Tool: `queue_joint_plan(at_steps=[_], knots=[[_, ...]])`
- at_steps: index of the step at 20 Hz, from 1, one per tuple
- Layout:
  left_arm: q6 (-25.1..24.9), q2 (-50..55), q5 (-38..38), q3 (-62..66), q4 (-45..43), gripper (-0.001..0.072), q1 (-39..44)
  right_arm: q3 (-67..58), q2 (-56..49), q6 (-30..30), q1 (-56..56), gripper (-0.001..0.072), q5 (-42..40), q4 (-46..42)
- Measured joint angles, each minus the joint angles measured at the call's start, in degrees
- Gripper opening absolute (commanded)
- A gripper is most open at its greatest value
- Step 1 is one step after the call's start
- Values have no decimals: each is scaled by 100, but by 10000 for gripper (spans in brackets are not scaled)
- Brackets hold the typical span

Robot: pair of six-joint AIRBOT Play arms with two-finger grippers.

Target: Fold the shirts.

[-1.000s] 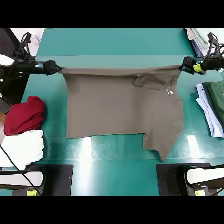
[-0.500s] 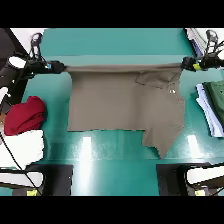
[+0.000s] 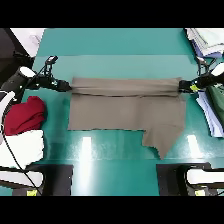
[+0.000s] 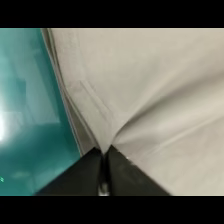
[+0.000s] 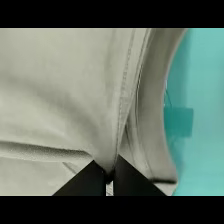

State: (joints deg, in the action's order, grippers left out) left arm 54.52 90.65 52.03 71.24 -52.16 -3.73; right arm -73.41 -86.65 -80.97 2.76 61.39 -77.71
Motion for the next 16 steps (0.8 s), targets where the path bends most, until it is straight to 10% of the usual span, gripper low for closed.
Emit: queue_joint_plan(at_steps=[2,16], knots=[[173,7,140,-11,-15,528,-7,70,42,0,2,493,153,-31],[796,-1207,2247,-1672,-273,428,-551,1001,2017,321,490,481,1486,1307]])
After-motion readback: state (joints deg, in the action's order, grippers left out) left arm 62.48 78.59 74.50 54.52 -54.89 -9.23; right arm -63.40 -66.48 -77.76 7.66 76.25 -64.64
